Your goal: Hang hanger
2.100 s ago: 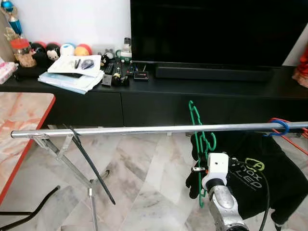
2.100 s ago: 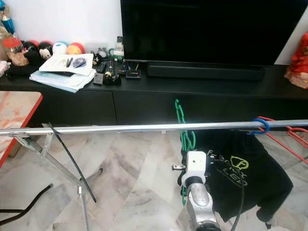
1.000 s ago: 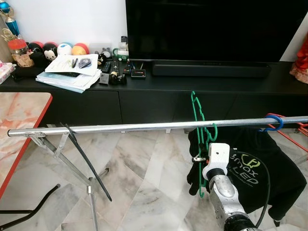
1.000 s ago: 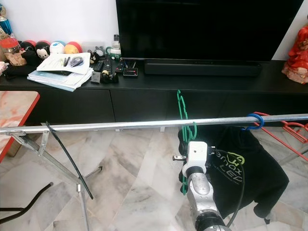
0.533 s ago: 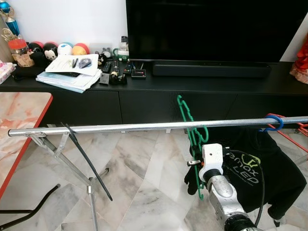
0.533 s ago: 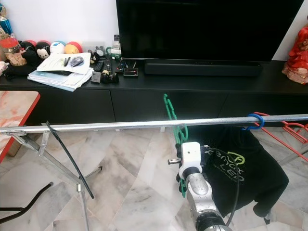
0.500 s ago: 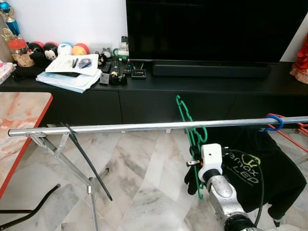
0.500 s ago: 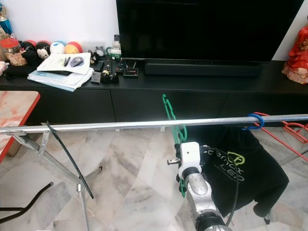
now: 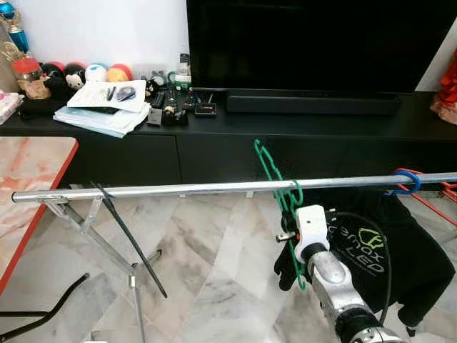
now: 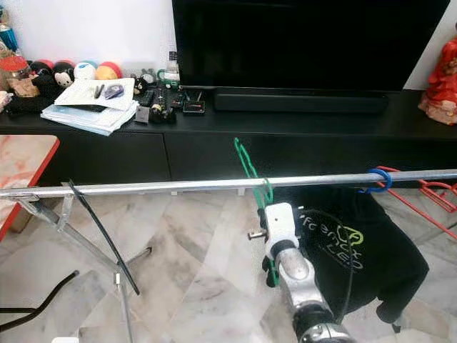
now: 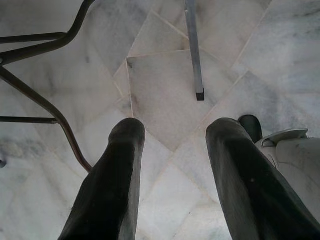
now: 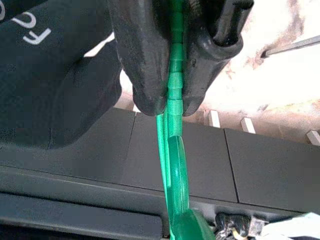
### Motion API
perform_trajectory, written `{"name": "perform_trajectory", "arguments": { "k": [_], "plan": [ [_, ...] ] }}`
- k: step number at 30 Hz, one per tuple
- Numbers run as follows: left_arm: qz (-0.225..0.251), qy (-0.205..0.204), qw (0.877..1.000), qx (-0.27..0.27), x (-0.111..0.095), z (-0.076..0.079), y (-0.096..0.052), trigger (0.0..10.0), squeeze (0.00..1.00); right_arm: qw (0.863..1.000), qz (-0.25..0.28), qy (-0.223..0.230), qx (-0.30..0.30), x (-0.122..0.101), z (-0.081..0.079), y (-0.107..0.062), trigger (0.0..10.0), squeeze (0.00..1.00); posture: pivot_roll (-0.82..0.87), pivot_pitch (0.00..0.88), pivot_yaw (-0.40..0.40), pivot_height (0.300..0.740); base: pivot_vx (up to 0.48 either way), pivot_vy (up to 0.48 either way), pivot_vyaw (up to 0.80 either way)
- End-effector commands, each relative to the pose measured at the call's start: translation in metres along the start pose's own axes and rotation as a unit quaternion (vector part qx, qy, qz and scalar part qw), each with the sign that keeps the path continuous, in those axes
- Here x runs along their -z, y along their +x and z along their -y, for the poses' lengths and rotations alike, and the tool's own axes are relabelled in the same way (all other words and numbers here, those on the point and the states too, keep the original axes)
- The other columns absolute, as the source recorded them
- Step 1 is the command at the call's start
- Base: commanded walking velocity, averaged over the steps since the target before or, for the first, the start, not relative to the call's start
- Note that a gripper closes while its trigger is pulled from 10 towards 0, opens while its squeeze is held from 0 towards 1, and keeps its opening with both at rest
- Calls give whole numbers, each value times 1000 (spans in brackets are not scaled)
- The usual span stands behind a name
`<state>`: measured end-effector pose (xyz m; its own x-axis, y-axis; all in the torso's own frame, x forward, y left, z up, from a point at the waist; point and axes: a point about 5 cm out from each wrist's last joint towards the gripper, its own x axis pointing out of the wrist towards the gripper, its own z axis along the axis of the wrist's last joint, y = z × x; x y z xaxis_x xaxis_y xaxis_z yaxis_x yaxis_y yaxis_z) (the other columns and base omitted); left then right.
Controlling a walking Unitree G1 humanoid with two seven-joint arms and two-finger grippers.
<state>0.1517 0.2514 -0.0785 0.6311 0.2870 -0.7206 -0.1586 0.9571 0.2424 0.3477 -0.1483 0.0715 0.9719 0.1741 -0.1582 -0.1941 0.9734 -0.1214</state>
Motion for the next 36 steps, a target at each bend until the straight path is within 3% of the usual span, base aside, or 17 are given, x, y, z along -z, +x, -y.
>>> {"name": "perform_trajectory", "arguments": {
  "k": [1,4,7,11,26,36],
  "plan": [
    [-2,-7,1000,-1,3,-1,-1,10000,0,1000,-10,5,6,1,3,1,10000,0,6,98,-27,740,0,0,0],
    [-1,-6,1000,0,3,-1,-1,10000,0,1000,-21,4,7,0,3,2,10000,0,6,99,-26,740,0,0,0],
    [-4,-4,1000,10,4,4,-2,10000,0,997,-81,2,8,8,2,4,10000,0,6,99,-27,740,0,0,0],
    [-9,-4,1000,19,5,8,-2,10000,0,994,-108,26,4,14,1,4,10000,0,8,101,-28,740,0,0,0],
    [-16,-2,999,32,9,15,-4,10000,0,991,-130,38,-2,27,-9,-5,10000,0,-5,110,-33,740,0,0,0],
    [-23,-2,999,42,13,22,-5,10000,0,990,-129,50,5,33,-12,-26,10000,0,-24,118,-41,740,0,0,0]
  ]
}}
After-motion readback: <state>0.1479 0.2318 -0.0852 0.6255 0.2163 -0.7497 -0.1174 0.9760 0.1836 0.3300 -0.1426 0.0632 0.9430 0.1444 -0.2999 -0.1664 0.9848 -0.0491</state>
